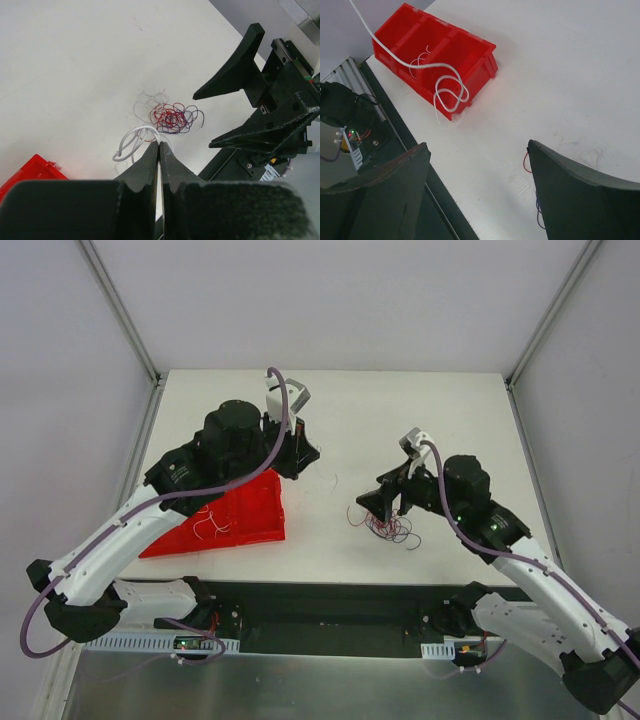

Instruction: Untangle the cables

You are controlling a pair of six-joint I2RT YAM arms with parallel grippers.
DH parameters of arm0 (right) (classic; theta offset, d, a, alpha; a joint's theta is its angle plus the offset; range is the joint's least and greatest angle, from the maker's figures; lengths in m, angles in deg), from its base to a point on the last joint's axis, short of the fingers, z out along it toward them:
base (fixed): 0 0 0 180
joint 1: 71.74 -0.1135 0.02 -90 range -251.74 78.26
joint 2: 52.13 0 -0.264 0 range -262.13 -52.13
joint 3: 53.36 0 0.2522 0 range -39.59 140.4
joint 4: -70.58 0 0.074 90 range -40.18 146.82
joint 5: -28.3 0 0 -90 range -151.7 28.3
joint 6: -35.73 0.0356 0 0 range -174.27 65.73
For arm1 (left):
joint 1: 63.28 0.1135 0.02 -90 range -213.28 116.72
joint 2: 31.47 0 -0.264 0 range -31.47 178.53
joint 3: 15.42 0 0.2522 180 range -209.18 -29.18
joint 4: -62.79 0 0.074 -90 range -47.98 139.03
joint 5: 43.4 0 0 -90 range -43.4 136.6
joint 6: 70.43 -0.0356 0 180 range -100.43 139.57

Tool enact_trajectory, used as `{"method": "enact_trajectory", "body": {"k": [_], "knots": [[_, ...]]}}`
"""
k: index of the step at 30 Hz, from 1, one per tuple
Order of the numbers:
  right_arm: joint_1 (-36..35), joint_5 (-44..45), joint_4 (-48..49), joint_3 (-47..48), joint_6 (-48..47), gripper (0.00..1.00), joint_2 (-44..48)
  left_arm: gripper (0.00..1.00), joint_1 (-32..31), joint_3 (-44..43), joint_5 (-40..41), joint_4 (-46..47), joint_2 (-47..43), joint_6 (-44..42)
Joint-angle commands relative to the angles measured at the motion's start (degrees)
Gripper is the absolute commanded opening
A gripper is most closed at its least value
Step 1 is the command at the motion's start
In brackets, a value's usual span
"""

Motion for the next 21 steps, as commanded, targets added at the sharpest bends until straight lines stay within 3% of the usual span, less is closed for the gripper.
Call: {"method": "enact_trajectory", "body": {"k": [1, 6, 9, 10, 12, 15, 16, 17, 21], "knots": [[0.19, -7.64, 6.25, 4.49, -2.4, 0.82, -4.26, 0.0, 0.76, 0.01, -2.17, -0.61, 0.16, 0.46], [0.1, -15.02, 12.49, 6.08, -4.69, 0.82, -10.95, 0.0, 0.76, -0.34, -3.67, -0.61, 0.25, 1.07], [0.28, -14.94, 15.49, 5.11, -5.31, 0.77, -12.62, 0.0, 0.76, -0.52, -5.16, -0.61, 0.34, 1.6], [0.19, -15.29, 15.84, 5.02, -4.87, 0.73, -13.06, 0.0, 0.76, -0.34, -5.42, -0.61, 0.34, 1.95], [0.19, -17.4, 17.77, 4.15, -2.77, 0.54, -13.5, 0.0, 0.85, 0.01, -5.34, -0.61, 0.16, 2.04], [0.19, -18.46, 21.38, 2.21, 0.66, 0.23, -13.15, 0.0, 0.94, 0.53, -3.41, -0.61, -0.01, 2.21], [0.19, -18.9, 21.3, 2.29, 1.62, 0.07, -13.15, 0.0, 0.94, 0.97, -2.62, -0.61, -0.1, 2.22], [0.19, -18.64, 20.34, 2.47, 2.33, 0.0, -13.15, 0.0, 0.85, 1.5, -1.66, -0.7, -0.36, 2.39], [0.19, -15.66, 17.96, 1.77, 4.62, 0.0, -10.7, 0.03, 1.55, 6.24, 1.52, -0.52, -2.03, 4.58]]}}
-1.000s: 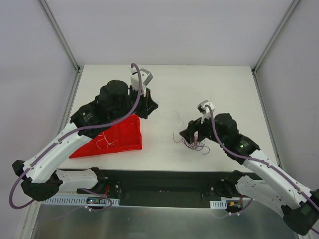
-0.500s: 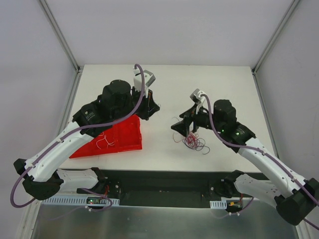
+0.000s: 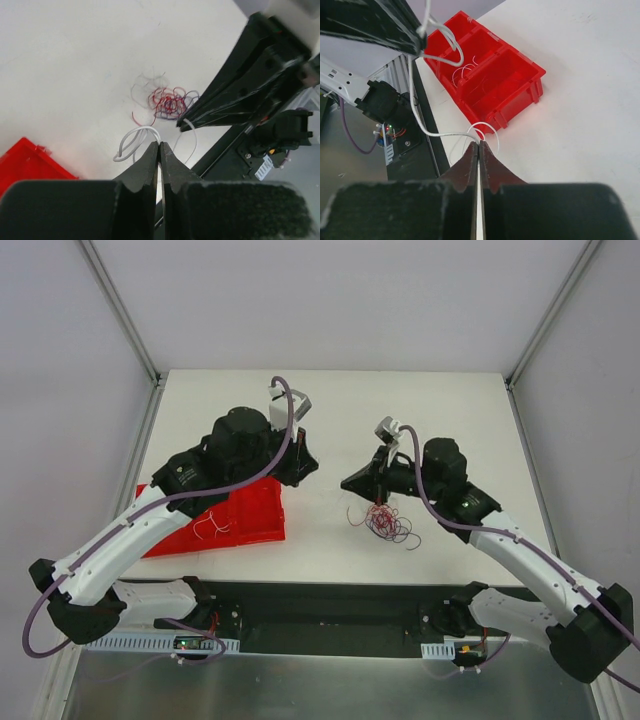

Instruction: Untangle the cables

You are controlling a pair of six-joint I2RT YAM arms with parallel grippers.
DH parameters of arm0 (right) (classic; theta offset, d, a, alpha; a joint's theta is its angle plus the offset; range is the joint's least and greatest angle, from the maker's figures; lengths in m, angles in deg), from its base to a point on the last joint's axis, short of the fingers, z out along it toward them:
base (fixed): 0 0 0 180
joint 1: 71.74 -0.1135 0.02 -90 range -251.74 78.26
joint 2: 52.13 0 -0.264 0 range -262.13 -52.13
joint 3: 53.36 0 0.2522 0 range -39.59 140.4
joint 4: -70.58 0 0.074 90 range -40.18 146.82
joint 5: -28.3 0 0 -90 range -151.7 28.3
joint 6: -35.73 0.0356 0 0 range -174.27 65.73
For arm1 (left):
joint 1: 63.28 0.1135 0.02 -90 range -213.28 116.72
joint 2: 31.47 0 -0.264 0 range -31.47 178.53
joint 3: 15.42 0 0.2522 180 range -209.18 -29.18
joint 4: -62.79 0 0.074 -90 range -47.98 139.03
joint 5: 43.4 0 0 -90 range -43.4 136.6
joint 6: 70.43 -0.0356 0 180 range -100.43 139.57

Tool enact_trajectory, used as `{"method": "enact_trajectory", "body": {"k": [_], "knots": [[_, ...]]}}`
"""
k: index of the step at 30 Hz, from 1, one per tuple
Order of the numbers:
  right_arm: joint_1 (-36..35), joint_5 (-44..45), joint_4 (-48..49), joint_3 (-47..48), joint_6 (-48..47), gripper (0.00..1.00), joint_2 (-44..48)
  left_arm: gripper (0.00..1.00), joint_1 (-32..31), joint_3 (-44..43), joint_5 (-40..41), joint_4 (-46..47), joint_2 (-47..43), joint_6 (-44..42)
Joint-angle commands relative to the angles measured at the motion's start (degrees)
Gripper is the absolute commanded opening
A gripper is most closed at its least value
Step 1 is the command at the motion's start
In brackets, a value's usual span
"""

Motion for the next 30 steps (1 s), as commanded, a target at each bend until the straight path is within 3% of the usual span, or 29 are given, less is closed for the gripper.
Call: {"method": "enact_trajectory", "body": {"k": [1, 4, 5, 7, 14, 20, 24, 30], "knots": [[0.06, 1.7, 0.74, -0.66, 3.18, 0.0, 3.9, 0.13, 1.68, 5.08, 3.48, 0.2, -2.47, 3.06], [0.15, 4.79, -5.58, 0.74, 2.74, 0.0, 5.93, 0.53, 2.39, 8.34, 3.48, 0.55, -4.92, 3.59], [0.23, 4.7, -8.3, 1.53, 2.22, 0.0, 6.02, 0.71, 2.48, 9.65, 3.48, 1.51, -6.15, 3.07], [0.06, 3.3, -11.65, 3.11, 1.69, 0.0, 5.85, 0.78, 2.83, 11.68, 2.09, 4.31, -8.0, 1.14], [0.06, -3.21, -17.99, 5.93, 0.46, 0.0, 6.98, 0.79, 3.53, 17.4, -24.43, 20.82, -7.22, -5.2], [0.15, -5.84, -19.93, 6.55, -0.51, 0.0, 9.01, 0.77, 3.53, 17.58, -32.7, 25.77, -3.45, -6.78], [0.15, -5.58, -19.58, 6.72, -0.07, 0.0, 9.54, 0.62, 3.45, 15.73, -43.35, 26.04, 0.33, -6.78], [0.15, -0.58, -18.18, 7.07, 1.68, 0.0, 11.29, 0.37, 3.53, 17.57, -47.58, 26.3, 1.66, -5.38]]}}
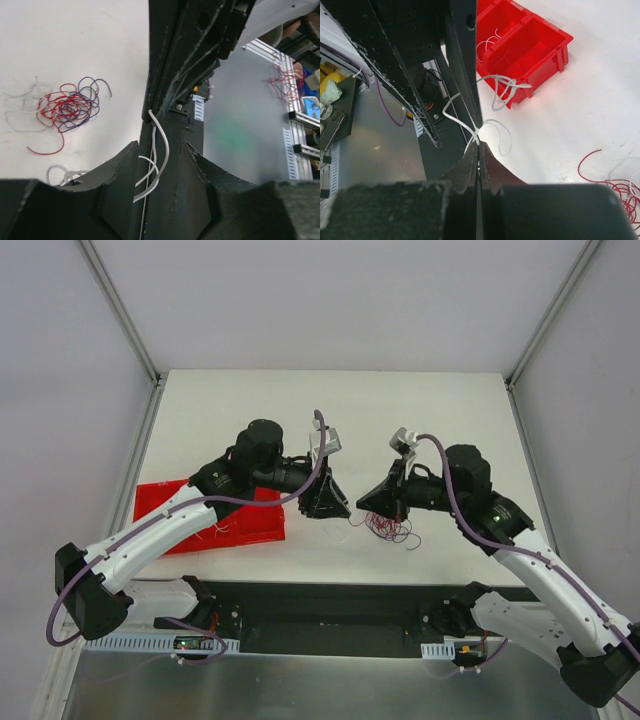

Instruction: Untangle the cables

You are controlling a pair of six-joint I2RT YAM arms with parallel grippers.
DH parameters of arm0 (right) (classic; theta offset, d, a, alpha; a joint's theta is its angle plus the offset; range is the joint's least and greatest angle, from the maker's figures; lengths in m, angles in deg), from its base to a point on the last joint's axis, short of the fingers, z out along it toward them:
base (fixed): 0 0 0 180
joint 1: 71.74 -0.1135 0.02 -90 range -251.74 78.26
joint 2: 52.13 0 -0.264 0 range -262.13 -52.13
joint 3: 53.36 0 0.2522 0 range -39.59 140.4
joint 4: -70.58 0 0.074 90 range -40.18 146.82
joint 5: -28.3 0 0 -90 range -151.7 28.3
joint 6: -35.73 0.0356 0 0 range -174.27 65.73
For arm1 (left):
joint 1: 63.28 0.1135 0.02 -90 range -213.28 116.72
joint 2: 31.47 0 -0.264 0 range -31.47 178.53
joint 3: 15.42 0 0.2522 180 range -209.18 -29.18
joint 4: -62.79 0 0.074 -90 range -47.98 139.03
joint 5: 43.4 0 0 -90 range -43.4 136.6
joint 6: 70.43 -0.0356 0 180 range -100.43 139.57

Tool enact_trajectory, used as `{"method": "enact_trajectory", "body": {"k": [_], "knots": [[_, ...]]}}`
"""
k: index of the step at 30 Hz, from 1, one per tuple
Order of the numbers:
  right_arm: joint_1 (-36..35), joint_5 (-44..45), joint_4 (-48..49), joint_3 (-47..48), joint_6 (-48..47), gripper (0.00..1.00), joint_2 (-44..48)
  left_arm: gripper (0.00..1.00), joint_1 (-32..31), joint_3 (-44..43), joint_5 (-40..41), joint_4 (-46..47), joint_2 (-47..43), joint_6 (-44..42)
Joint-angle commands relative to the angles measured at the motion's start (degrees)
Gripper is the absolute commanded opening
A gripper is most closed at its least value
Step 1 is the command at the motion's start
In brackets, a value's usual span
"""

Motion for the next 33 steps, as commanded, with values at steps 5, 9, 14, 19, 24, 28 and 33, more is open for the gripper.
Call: {"method": "enact_trajectory", "body": {"k": [5, 9, 14, 19, 24, 28, 33], "knots": [[0.21, 15.33, 1.15, 4.3, 1.18, 0.0, 2.47, 0.15, 0.21, 2.24, -4.1, 2.65, -2.57, -0.94], [2.49, 24.58, 2.63, 5.45, 4.76, 0.0, 2.21, 0.0, 0.21, 4.09, -3.12, 1.24, -3.36, -1.56], [6.97, 31.79, 3.69, 9.22, 9.27, 0.0, -0.42, 0.0, 0.12, 6.37, -1.64, 0.72, -2.75, -0.77], [11.81, 33.13, 5.18, 15.9, 11.64, 0.0, -5.17, 0.0, 0.21, 7.61, 3.9, -2.0, -0.64, -0.59], [14.09, 33.12, 7.3, 21.17, 13.4, 0.0, -10.88, 0.0, 0.21, 8.49, 4.61, -2.27, 2.87, 0.9], [17.43, 34.0, 8.0, 24.6, 15.42, 0.0, -14.22, 0.0, 0.21, 10.24, 6.1, -2.27, 4.28, 1.87], [21.3, 32.33, 10.11, 28.47, 17.62, 0.0, -17.83, 0.0, 0.12, 14.46, 6.55, -2.27, 5.42, 2.66]]}}
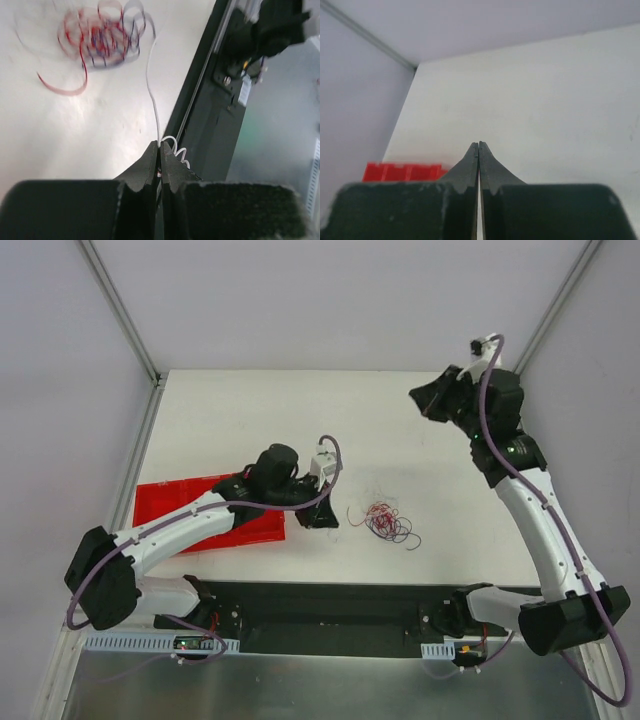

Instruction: Untangle the cables

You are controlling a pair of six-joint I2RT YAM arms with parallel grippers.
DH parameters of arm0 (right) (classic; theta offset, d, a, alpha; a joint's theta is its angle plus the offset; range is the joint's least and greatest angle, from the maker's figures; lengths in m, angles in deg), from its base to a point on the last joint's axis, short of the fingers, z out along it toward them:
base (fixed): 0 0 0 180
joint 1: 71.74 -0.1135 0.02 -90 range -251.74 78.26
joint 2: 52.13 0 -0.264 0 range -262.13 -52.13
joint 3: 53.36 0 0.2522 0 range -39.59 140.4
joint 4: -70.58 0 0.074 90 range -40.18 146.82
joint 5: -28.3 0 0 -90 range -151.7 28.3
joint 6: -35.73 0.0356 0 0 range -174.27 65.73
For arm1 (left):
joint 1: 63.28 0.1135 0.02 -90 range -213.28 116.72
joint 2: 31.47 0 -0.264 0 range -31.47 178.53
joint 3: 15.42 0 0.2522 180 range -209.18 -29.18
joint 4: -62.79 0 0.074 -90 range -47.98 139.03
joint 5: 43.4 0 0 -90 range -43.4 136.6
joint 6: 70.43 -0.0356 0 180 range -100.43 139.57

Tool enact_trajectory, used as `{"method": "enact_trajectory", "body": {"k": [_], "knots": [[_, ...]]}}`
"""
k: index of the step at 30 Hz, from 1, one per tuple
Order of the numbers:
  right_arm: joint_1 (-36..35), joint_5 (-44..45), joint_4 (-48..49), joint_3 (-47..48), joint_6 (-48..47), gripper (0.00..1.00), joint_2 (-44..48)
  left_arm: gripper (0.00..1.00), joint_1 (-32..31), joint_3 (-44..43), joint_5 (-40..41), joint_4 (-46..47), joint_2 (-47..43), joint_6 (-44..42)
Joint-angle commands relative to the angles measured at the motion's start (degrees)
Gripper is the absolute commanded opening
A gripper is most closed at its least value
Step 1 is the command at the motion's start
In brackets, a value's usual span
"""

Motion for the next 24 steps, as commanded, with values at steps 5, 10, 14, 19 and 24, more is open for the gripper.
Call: {"method": "enact_trajectory", "body": {"k": [5, 10, 14, 19, 24], "knots": [[3.71, 4.18, 10.81, 8.99, 0.61, 0.0, -2.92, 0.0, -0.4, 6.43, -1.08, -7.96, 1.67, 1.61], [3.54, -10.82, 9.49, 4.62, -4.14, 0.0, -3.18, 0.0, 0.04, 3.37, -1.42, -8.13, 0.0, 0.74], [1.87, -24.98, 13.87, -8.98, -8.79, 0.22, 0.58, 0.0, 0.21, 0.9, -4.32, -8.4, -0.96, -1.28], [-2.25, -39.66, 33.36, -27.27, -2.49, 0.66, 6.39, 0.0, 1.35, 0.02, -8.28, -8.92, -4.57, -5.5], [-10.16, -46.54, 35.43, -33.46, -7.12, 0.74, 8.51, 0.0, 3.64, -2.35, -13.81, -10.06, -5.89, -7.0]]}}
